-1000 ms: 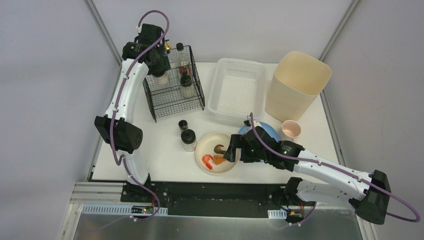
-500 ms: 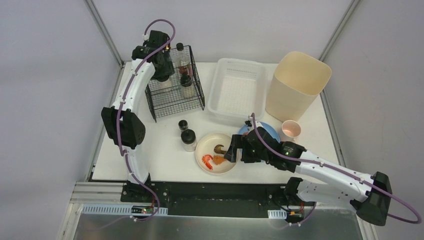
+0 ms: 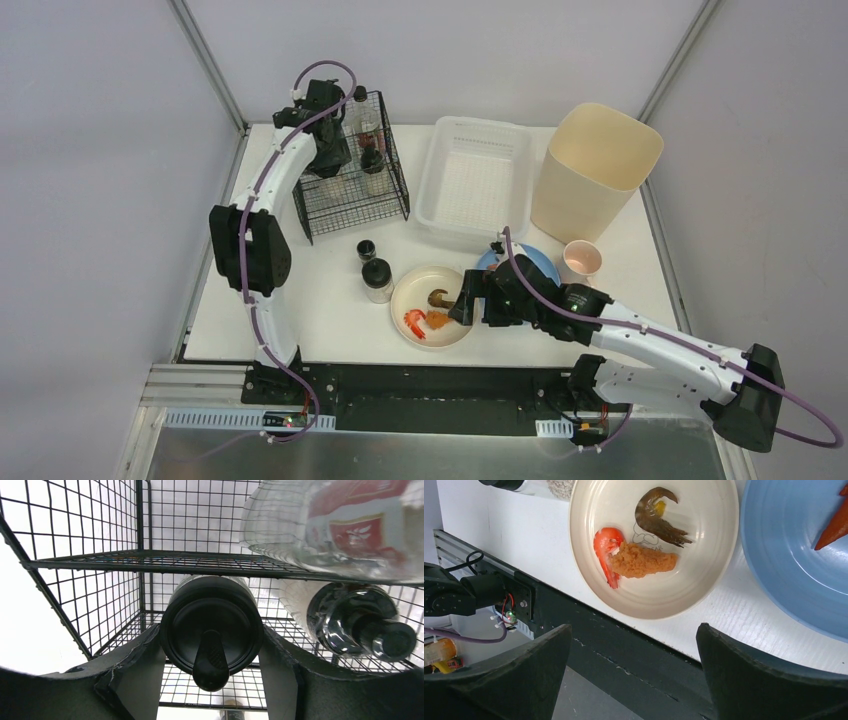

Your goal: Clear the kitchen counter

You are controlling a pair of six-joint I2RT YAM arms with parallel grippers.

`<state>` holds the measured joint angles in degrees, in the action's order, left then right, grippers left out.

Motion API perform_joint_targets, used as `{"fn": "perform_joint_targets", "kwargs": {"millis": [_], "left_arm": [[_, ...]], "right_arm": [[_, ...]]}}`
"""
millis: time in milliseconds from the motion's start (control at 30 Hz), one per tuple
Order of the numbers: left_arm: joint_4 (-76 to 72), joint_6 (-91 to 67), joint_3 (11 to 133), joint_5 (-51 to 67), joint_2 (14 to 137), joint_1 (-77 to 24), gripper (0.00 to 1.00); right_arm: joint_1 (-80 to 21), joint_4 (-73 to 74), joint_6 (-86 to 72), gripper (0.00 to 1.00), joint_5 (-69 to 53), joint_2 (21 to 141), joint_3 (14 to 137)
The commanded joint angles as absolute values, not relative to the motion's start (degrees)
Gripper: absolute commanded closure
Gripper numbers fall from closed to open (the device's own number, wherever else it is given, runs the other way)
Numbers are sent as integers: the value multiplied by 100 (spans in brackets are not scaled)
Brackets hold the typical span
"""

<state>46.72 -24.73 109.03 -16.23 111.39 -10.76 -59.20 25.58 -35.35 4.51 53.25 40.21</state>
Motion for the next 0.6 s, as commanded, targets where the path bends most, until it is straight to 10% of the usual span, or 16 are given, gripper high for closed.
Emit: {"fn": "perform_joint_targets", "kwargs": {"millis": [0,200,367,567], "left_arm": [[4234,-2600,10766,-1934,11144,-1020,100],[4169,-2625,10633,-1899,11325,-1003,94],[4093,-2590,10538,-1819,11293,-1002,54],[4067,-2385,10526,-1717,11070,-1004,29]], "right_arm": [[-5957,2557,-3607,1,507,5203,3955],[-5957,2570,-3624,1,541,5168,3931],[-5959,2587,-3638,1,556,5150,3929],[-5959,2566,-3636,1,544,5211,3955]]}}
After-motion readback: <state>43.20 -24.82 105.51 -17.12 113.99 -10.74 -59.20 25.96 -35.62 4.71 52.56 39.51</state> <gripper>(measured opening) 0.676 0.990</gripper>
